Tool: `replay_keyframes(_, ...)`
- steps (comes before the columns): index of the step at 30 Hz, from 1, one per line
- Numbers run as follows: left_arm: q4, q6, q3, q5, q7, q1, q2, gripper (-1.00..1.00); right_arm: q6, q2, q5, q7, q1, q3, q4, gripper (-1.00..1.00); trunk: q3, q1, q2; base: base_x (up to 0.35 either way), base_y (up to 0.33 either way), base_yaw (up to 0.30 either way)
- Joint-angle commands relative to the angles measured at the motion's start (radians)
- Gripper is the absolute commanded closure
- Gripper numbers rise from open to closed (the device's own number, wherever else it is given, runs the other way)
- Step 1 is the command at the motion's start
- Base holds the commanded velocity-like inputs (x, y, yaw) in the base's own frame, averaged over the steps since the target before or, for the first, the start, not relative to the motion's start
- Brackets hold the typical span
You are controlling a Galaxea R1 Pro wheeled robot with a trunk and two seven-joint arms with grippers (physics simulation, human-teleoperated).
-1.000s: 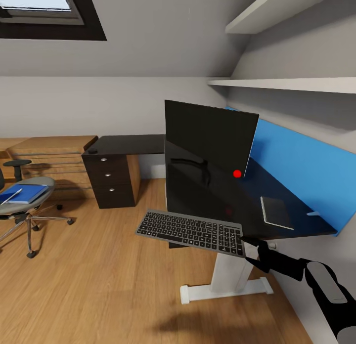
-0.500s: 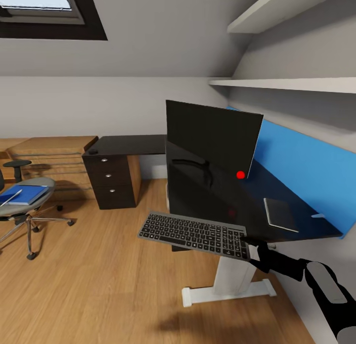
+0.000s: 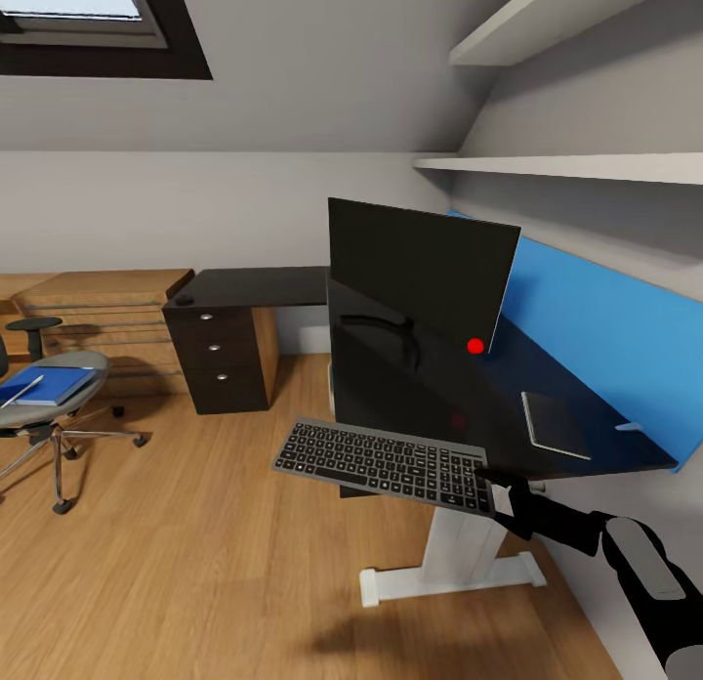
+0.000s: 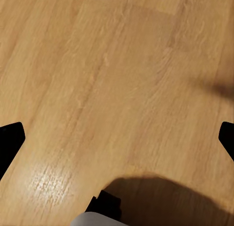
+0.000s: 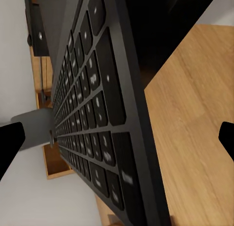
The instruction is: In the bedroom, organize the workspace by keeping the computer under the desk, ensuring the monitor is on the desk, placing the keyboard on the desk next to the monitor, placing the mouse on the desk next to the keyboard, moving the folder from the swivel chair onto the desk next to the mouse, stacking the notebook on top of the folder with the pen on top of the notebook, and positioning the swivel chair next to the desk.
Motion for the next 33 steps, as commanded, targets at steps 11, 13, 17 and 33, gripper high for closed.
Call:
replay_keyframes(11, -0.002, 0.0, -0.005, 0.009, 0.008, 0.0, 0.001, -1.0, 0.004, 0.009, 0.01, 0.01, -0.001, 0.0, 0.0, -1.0, -0.001, 0.0, 0.0, 0.0, 0.0, 0.0)
replay_keyframes(13, -0.002, 0.0, -0.005, 0.009, 0.008, 0.0, 0.001, -1.0, 0.004, 0.013, 0.01, 0.01, -0.001, 0.0, 0.0, -1.0, -0.001, 0.0, 0.0, 0.0, 0.0, 0.0)
replay_keyframes(17, -0.002, 0.0, -0.005, 0.009, 0.008, 0.0, 0.001, -1.0, 0.004, 0.019, 0.014, 0.01, -0.001, -0.001, 0.0, -1.0, -0.001, 0.0, 0.0, 0.0, 0.0, 0.0)
replay_keyframes(33, -0.002, 0.0, -0.005, 0.009, 0.008, 0.0, 0.001, -1.0, 0.004, 0.022, 0.02, 0.01, -0.001, -0.001, 0.0, -1.0, -0.001, 0.0, 0.0, 0.0, 0.0, 0.0)
